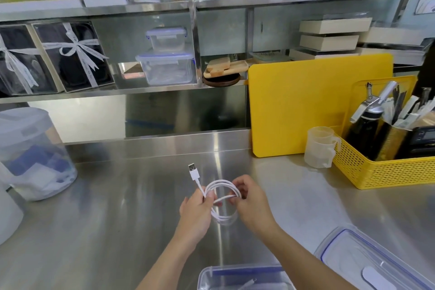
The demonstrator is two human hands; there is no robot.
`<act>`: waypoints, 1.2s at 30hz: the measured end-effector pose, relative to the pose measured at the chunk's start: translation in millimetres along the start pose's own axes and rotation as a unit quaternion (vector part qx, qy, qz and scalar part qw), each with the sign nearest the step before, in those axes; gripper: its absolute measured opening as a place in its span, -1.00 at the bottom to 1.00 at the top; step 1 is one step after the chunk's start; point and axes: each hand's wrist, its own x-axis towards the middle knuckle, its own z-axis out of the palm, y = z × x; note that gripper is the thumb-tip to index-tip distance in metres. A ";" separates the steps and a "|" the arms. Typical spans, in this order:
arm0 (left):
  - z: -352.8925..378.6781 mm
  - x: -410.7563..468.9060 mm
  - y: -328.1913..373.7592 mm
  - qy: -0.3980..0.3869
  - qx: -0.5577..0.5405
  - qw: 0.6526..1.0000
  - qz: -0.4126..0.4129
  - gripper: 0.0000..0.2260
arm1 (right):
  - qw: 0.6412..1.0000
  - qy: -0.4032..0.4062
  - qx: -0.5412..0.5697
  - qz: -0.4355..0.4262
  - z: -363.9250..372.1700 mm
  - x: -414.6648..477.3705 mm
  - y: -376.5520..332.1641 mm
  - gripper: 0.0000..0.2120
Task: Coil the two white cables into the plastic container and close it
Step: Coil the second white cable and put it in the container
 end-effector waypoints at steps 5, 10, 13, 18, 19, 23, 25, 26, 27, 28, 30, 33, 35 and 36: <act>-0.4 -3.0 11.7 -0.043 -0.116 0.992 -0.021 -0.73 | 0.963 0.018 -0.220 -0.153 -3.9 -2.1 1.5 -0.75; -2.0 2.2 11.7 -0.104 -0.248 0.959 -0.093 -0.78 | 0.941 0.076 -0.267 -0.191 -13.4 -2.1 6.0 -0.84; -5.5 3.1 15.5 -0.130 -0.368 0.909 -0.147 -0.80 | 0.974 0.081 -0.174 -0.124 -11.0 -10.2 1.5 -0.86; -7.3 3.1 13.9 -0.083 -0.323 0.932 -0.140 -0.89 | 0.997 0.074 0.020 -0.018 -5.2 -8.2 -7.3 -0.93; -6.2 3.7 12.4 -0.054 -0.309 0.940 -0.131 -0.91 | 0.996 0.078 0.030 -0.015 -3.9 -7.9 -9.1 -0.93; 0.6 2.8 10.0 0.034 -0.226 0.971 -0.072 -0.94 | 0.998 0.059 0.015 -0.002 2.5 -9.6 -6.1 -0.87; -0.1 0.7 6.8 0.025 -0.190 0.979 -0.071 -0.89 | 0.997 0.064 -0.031 0.003 2.0 -7.0 -0.5 -0.94; -2.7 0.2 4.3 0.005 -0.175 0.981 -0.078 -0.88 | 0.997 0.055 -0.053 0.017 -1.5 -5.4 1.7 -0.95; -5.7 0.0 1.6 -0.024 -0.162 0.982 -0.089 -0.88 | 0.996 0.038 -0.068 0.039 -6.8 -3.4 3.2 -0.94; -9.0 -0.7 -0.9 -0.057 -0.151 0.982 -0.101 -0.88 | 0.995 0.013 -0.074 0.062 -12.9 -2.2 4.3 -0.92; -12.9 -2.1 -7.0 -0.109 -0.139 0.976 -0.125 -0.89 | 0.991 -0.052 -0.075 0.096 -24.7 -2.8 8.1 -0.85; -10.1 -5.2 -12.5 -0.140 -0.112 0.974 -0.137 -0.88 | 0.978 -0.139 -0.099 0.118 -34.3 -11.4 12.7 -0.79; -4.4 -9.3 -12.5 -0.146 -0.083 0.977 -0.129 -0.90 | 0.974 -0.155 -0.114 0.120 -36.8 -18.7 13.7 -0.80; -1.5 -12.3 -12.0 -0.144 -0.073 0.979 -0.121 -0.92 | 0.973 -0.158 -0.119 0.122 -38.5 -22.6 13.2 -0.82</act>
